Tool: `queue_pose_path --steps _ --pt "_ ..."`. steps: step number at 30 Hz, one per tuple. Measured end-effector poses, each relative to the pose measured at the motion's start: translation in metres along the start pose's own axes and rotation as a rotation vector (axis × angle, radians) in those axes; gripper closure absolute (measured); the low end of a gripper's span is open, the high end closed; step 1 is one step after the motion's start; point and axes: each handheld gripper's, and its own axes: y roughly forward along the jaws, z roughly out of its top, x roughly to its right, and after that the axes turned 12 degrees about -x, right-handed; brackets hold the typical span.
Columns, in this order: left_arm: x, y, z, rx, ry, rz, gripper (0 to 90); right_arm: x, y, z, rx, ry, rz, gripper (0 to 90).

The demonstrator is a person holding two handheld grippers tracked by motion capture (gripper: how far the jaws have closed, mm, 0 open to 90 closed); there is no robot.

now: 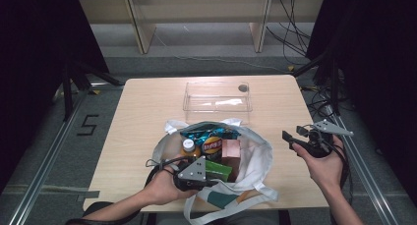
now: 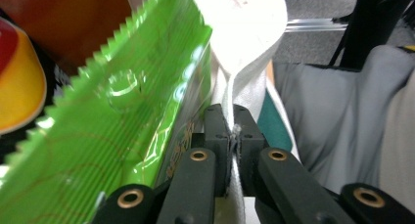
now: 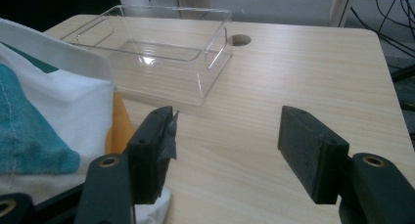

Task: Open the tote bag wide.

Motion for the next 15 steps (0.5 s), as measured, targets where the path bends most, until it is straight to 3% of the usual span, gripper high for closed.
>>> queue_pose_path --steps 9,10,15 --pt "0.0015 0.0109 -0.0035 -0.011 -0.013 0.019 87.0 0.0002 -0.0005 -0.0002 -0.009 -0.003 -0.015 39.4" --pt "0.0014 0.0111 -0.0035 -0.013 -0.015 0.021 87.0 0.0022 0.0006 0.0004 0.001 -0.039 -0.022 39.4" --pt "0.0033 0.0124 -0.0046 -0.018 -0.017 0.029 86.9 0.0027 0.0009 0.0003 0.003 -0.048 -0.026 39.4"
